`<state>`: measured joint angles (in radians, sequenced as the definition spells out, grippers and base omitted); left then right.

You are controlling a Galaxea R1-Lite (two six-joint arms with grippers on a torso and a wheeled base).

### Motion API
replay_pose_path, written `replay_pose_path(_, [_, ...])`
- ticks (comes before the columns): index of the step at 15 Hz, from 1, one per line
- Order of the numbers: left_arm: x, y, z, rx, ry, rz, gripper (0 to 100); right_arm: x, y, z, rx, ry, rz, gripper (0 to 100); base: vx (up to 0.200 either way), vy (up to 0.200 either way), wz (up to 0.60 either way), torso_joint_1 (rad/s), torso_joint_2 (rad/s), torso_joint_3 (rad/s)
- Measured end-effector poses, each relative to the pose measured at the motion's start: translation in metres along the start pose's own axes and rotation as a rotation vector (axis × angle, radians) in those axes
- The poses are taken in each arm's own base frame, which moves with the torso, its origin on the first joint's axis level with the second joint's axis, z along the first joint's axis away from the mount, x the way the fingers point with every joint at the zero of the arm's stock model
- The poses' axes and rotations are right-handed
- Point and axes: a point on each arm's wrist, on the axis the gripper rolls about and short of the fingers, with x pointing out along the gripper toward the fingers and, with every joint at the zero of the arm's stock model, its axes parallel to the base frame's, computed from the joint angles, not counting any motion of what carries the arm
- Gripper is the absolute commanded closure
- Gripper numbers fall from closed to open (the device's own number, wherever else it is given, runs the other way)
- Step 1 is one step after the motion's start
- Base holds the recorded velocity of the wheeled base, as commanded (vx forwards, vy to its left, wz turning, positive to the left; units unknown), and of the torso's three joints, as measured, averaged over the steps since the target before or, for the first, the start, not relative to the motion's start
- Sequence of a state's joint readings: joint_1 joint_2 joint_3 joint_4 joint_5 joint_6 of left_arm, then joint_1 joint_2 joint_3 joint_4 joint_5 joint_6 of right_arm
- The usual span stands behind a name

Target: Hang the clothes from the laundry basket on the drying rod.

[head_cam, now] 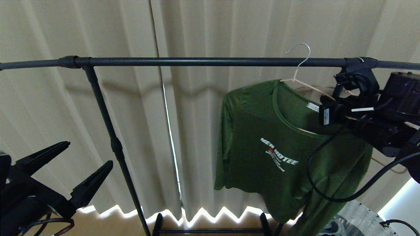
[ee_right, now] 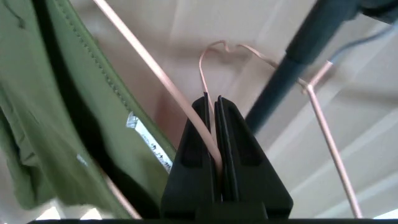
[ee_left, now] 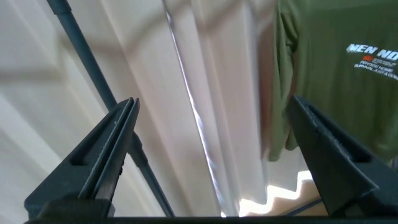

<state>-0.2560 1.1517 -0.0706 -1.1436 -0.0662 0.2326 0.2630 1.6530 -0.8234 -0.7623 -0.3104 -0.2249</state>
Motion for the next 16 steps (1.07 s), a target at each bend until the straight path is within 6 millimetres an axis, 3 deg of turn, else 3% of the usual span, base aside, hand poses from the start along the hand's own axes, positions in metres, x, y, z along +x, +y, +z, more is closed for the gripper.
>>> replay_pose_path(9, [0.002,-0.001,-0.004,0.0,0.025,-0.009,0,0.018,0.05,-0.007,-0.056,0.018,0.123,100,0.0,0.0,0.0,0.0,0.0,0.0])
replay_pose_path(16, [0.002,-0.002,-0.005,0.0,0.028,-0.01,0,0.02,0.056,-0.014,-0.079,0.039,0.14,100,0.0,0.0,0.0,0.0,0.0,0.0])
